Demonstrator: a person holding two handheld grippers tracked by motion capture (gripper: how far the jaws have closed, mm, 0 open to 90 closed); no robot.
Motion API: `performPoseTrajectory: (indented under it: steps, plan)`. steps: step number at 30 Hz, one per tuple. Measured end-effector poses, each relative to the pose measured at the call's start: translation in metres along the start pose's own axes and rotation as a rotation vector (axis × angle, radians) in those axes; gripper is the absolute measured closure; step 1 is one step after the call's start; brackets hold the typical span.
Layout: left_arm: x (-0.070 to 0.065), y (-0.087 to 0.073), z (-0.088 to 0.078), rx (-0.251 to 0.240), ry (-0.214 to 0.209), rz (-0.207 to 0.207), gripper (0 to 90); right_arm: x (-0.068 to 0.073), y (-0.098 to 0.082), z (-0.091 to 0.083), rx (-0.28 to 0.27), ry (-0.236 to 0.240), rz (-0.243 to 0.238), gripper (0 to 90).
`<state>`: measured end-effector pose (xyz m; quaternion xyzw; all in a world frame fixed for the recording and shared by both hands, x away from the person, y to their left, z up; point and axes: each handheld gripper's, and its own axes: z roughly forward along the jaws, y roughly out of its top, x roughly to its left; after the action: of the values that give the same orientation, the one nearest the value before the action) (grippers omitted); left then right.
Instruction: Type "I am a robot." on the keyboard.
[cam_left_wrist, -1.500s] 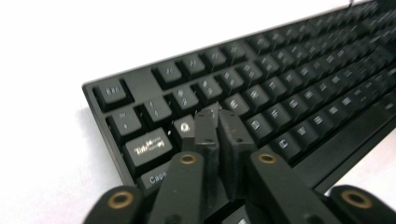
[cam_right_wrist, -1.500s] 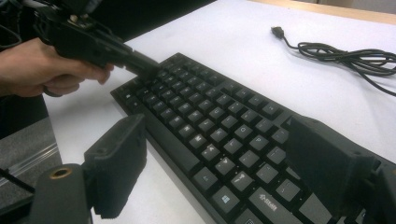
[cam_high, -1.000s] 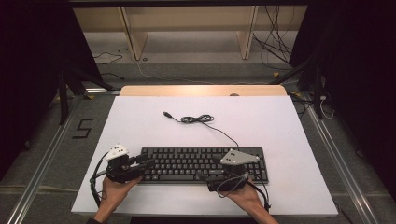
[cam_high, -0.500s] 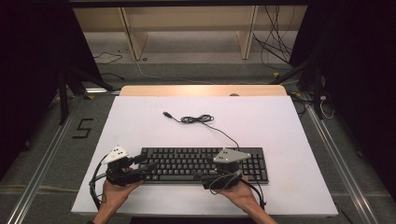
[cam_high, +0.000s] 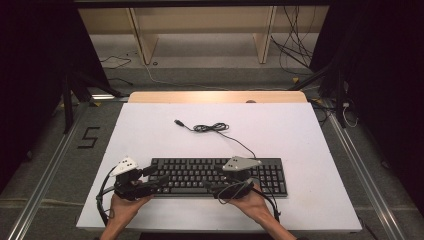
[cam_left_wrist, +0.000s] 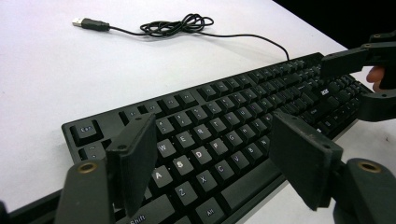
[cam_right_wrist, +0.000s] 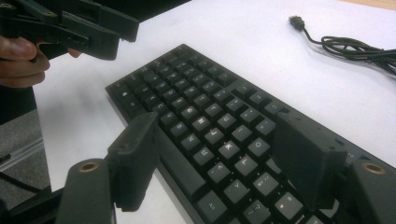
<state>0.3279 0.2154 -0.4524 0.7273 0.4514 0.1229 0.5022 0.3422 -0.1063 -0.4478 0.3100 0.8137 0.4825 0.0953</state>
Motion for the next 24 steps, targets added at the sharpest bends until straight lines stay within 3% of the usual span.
performPoseTrajectory:
  steps: [13,17,24]
  plan:
    - [-0.002,-0.001,0.000,0.004,0.000,0.003,30.3,0.003,0.005,0.011,0.009,0.012,-0.016,38.1]
    - [-0.002,-0.001,-0.001,0.002,0.001,0.003,29.8,0.004,0.007,0.013,0.017,0.016,-0.017,45.9]
    - [-0.002,-0.002,-0.003,-0.005,0.005,-0.002,29.5,0.003,0.008,0.021,0.059,0.033,-0.008,67.8]
